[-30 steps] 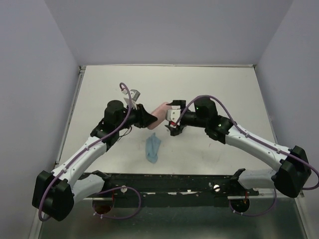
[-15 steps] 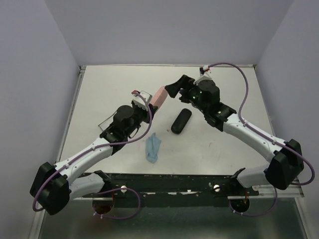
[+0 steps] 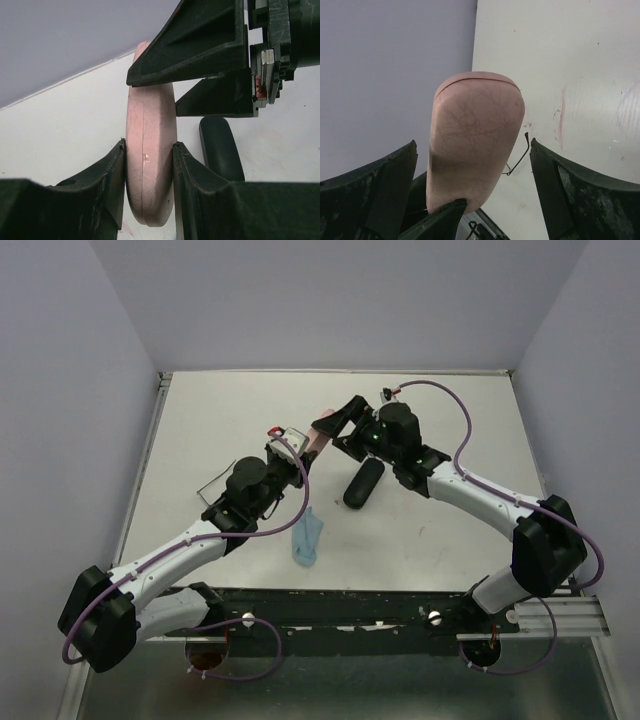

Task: Organize the sunglasses
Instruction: Pass from the left arm to the right, then open the sunglasses case at the center of the board.

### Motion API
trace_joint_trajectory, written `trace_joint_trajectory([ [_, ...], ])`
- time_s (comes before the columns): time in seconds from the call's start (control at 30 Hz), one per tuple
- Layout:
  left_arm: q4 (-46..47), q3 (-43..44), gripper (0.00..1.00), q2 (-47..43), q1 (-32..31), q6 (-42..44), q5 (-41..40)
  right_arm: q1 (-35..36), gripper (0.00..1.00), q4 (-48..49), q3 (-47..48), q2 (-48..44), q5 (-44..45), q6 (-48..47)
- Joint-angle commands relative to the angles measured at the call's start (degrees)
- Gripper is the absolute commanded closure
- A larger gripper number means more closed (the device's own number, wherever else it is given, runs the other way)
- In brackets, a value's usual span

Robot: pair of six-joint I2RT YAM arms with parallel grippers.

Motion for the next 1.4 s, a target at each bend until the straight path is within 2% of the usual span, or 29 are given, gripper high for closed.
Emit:
trace_joint_trajectory([
  [0.0, 5.7, -0.2, 1.0, -0.5, -0.7, 0.7, -1.8, -0.1, 0.0, 3.1, -1.6, 0.5, -3.0, 4.7],
  [0.2, 6.2, 0.1, 1.0, 0.2, -1.2, 0.6, -3.0, -0.1, 0.1, 4.3, -1.5, 1.7, -4.7, 5.4],
  [0.3, 6.0, -0.1, 1.0, 0.3, -1.4, 0.4, -2.5, -0.1, 0.2, 5.6, -1.1, 2.4, -5.1, 5.5],
  [0.37, 5.9, -0.1, 1.0, 0.5, -1.4, 0.3, -2.6, -0.3, 0.35, 6.7, -0.8, 2.9, -6.6, 5.4],
  [0.4, 5.5, 0.1, 1.0, 0.6, -1.4, 0.2, -2.8, -0.2, 0.46, 7.2, -0.8, 3.1, -7.3, 5.4],
  [0.43, 4.7, 0.3, 0.97, 0.6, -1.5, -0.3, -3.1, -0.3, 0.52, 8.0, -0.9, 3.1, -8.2, 5.0],
  [0.47, 3.9, 0.6, 0.77, 0.6, -1.5, -1.0, -3.1, -0.5, 0.6, 8.7, -1.2, 3.0, -9.1, 4.6],
  [0.5, 2.9, 0.6, 0.5, 0.3, -1.5, -2.6, -3.1, -0.7, 0.66, 9.4, -1.6, 2.9, -10.0, 4.2],
  [0.53, 1.6, 0.8, 0.17, 0.0, -1.5, -4.1, -3.3, -1.1, 0.71, 10.8, -2.3, 2.7, -11.4, 2.8],
  [0.57, -1.0, 1.1, 0.01, -0.8, -1.5, -6.2, -3.9, -1.4, 0.76, 11.7, -3.3, 2.3, -13.0, 1.4],
  [0.67, -16.0, 5.0, 0.01, -4.4, -0.8, -15.6, -7.7, -3.3, 0.81, 14.2, -4.9, 1.3, -20.9, -7.8],
  [0.7, -18.9, 5.5, 0.01, -6.0, 0.1, -19.1, -6.3, -3.5, 0.82, 13.5, -5.1, 1.2, -23.4, -11.1],
  [0.77, -20.2, 4.6, 0.01, -8.7, 5.4, -26.8, 4.1, -3.8, 0.84, 11.8, -5.8, 1.2, -27.5, -17.0],
  [0.87, -11.4, 1.0, 0.01, -8.5, 17.9, -39.7, 32.6, -4.0, 0.89, 10.9, -8.0, 0.1, -30.7, -23.7],
  [0.9, -7.6, 0.1, 0.01, -7.1, 19.9, -42.0, 39.9, -4.1, 0.89, 11.5, -8.8, -0.7, -32.0, -26.7],
  [0.97, -2.0, 0.7, 0.01, -3.2, 21.0, -44.5, 47.6, -4.0, 0.89, 11.4, -9.8, -2.1, -33.7, -30.4],
  [1.03, 3.2, 1.3, 0.01, 0.8, 21.0, -46.9, 53.4, -3.9, 0.89, 11.7, -10.3, -3.2, -36.4, -33.3],
  [1.17, 19.9, -0.9, 0.01, 5.3, 21.0, -52.0, 61.7, -4.0, 0.89, 9.2, -9.2, -3.7, -39.2, -36.4],
  [1.37, 24.8, -0.7, 0.01, 8.9, 21.0, -52.5, 64.2, -4.0, 0.91, 11.4, -10.2, -5.2, -47.2, -39.0],
])
